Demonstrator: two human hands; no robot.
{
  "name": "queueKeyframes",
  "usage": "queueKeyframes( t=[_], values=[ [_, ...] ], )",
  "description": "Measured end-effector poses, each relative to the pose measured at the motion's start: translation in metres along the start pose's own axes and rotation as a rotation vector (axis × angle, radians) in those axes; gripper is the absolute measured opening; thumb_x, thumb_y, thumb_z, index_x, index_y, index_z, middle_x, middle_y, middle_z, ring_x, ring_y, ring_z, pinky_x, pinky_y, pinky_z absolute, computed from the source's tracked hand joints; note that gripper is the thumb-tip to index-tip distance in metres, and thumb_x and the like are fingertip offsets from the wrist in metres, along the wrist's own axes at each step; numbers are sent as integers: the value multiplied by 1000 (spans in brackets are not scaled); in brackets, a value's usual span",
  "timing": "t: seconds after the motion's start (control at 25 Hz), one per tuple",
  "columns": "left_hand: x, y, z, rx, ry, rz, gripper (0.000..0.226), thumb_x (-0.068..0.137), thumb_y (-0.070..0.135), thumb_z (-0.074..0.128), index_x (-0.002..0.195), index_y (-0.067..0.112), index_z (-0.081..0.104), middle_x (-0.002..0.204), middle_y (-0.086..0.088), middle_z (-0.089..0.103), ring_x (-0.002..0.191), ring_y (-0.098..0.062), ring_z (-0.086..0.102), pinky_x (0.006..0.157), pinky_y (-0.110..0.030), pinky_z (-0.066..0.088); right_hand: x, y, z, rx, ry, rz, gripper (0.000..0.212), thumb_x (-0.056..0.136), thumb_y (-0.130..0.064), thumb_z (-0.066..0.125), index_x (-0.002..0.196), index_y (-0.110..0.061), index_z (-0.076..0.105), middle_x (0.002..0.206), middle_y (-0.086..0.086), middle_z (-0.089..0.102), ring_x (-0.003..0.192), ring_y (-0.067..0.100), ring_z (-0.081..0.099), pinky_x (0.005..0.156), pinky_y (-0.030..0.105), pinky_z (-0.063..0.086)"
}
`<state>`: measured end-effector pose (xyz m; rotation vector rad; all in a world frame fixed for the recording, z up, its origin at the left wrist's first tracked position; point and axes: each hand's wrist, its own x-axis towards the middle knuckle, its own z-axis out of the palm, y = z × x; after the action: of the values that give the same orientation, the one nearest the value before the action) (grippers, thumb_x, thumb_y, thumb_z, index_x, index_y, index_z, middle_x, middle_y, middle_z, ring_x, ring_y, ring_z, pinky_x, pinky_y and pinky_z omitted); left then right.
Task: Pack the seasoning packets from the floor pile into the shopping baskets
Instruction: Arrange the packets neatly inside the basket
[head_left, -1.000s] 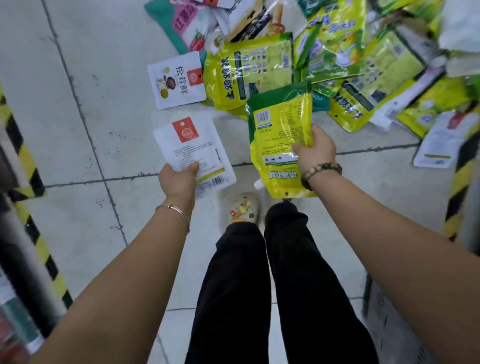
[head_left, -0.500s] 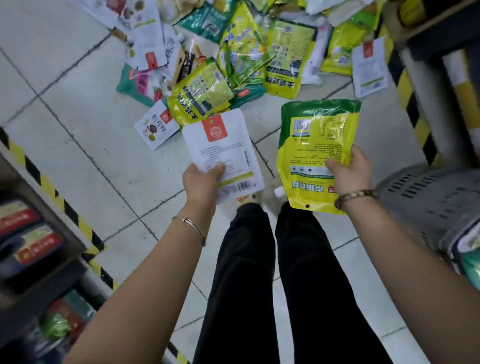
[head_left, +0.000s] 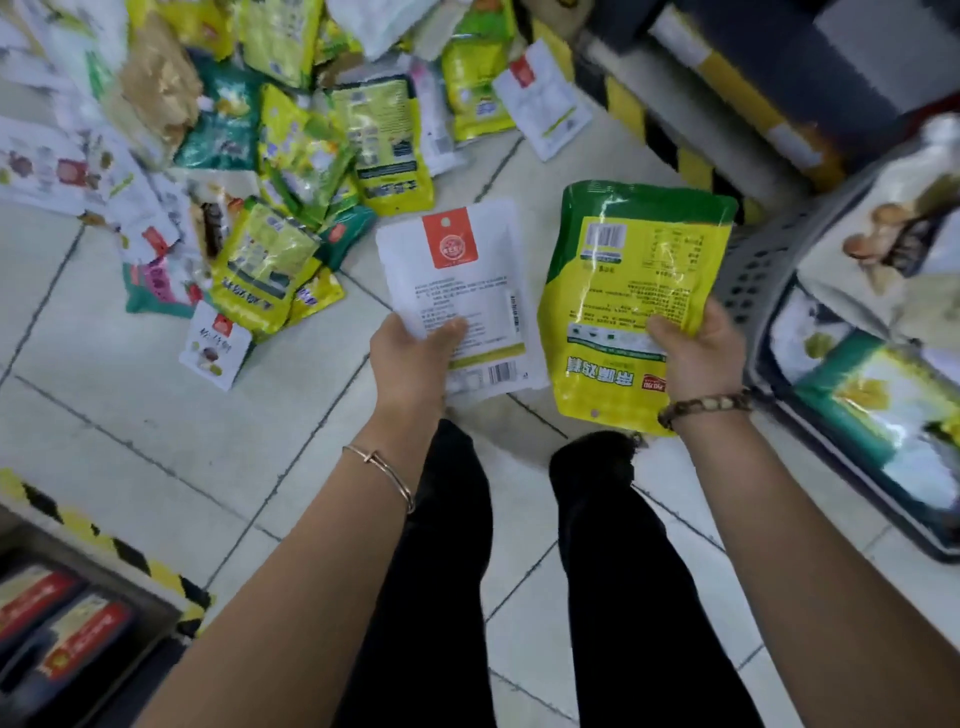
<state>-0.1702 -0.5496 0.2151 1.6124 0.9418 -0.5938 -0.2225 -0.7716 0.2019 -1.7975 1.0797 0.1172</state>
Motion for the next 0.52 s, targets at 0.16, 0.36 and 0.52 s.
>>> queueKeyframes(
  t=[0.16, 0.36, 0.52],
  values=[
    [-38, 0, 86, 124, -123, 109, 21, 79, 0, 70, 95, 12, 66, 89, 1, 71, 78, -14, 70, 69, -31, 57, 17, 23, -86, 111, 103, 52, 26, 81, 1, 63, 103, -12, 62, 97, 0, 64, 89, 15, 59, 80, 22, 46],
    [-75, -9, 195, 262, -238, 141, 20, 79, 4, 70, 98, 10, 66, 93, -4, 72, 81, -21, 71, 70, -40, 58, 37, 66, -194, 199, 258, 67, 30, 81, 6, 61, 104, -13, 62, 93, -8, 62, 74, 0, 58, 66, 2, 42],
    [-93, -20, 269, 440, -312, 261, 15, 81, 8, 70, 85, 21, 63, 86, 3, 70, 69, -7, 68, 53, -25, 55, 49, 104, -261, 250, 341, 122, 31, 82, 3, 61, 91, -27, 60, 88, -13, 63, 73, 1, 59, 68, 8, 45]
  ],
)
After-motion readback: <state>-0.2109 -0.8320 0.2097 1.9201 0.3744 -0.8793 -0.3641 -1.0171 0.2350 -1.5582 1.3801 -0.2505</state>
